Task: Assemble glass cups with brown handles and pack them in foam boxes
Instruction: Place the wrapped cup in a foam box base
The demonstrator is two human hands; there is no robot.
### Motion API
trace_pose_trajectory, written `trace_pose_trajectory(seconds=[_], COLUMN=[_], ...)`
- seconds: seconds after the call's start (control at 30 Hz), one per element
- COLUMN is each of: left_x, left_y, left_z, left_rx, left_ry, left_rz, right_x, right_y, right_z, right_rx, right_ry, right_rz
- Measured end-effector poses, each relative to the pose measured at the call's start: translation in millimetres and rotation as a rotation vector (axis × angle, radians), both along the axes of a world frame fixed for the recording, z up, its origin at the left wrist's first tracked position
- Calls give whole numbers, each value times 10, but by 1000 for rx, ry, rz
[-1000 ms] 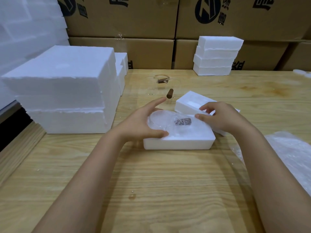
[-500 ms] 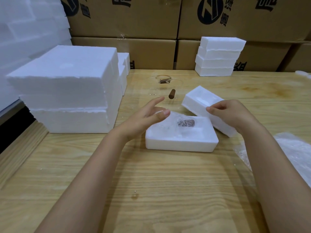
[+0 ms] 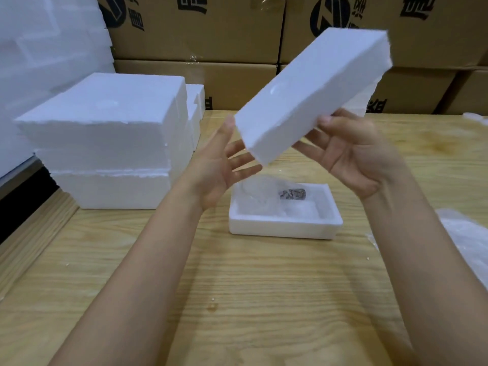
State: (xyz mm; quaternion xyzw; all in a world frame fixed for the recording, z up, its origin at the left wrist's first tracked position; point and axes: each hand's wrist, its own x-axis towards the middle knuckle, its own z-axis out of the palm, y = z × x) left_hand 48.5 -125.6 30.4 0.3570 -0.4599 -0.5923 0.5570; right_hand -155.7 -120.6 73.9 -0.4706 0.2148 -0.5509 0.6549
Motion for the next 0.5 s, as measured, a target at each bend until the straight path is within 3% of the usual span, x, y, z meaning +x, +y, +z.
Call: trace_pose_trajectory(seconds=[0.17,0.33,0.5], left_x=[127,284,388], left_y=[16,4,-5], left_z=[73,120,92], left_rx=[68,38,75], left_ry=[49,-141,-333], left_rz=[42,55,-21], right_x=[-153,-515,-641], right_y=[-101,-247,-275], right_z=[-103,-159,-196], right_rx=[21,253,220], right_ry=[202,295,668], right_rz=[114,-261,-121])
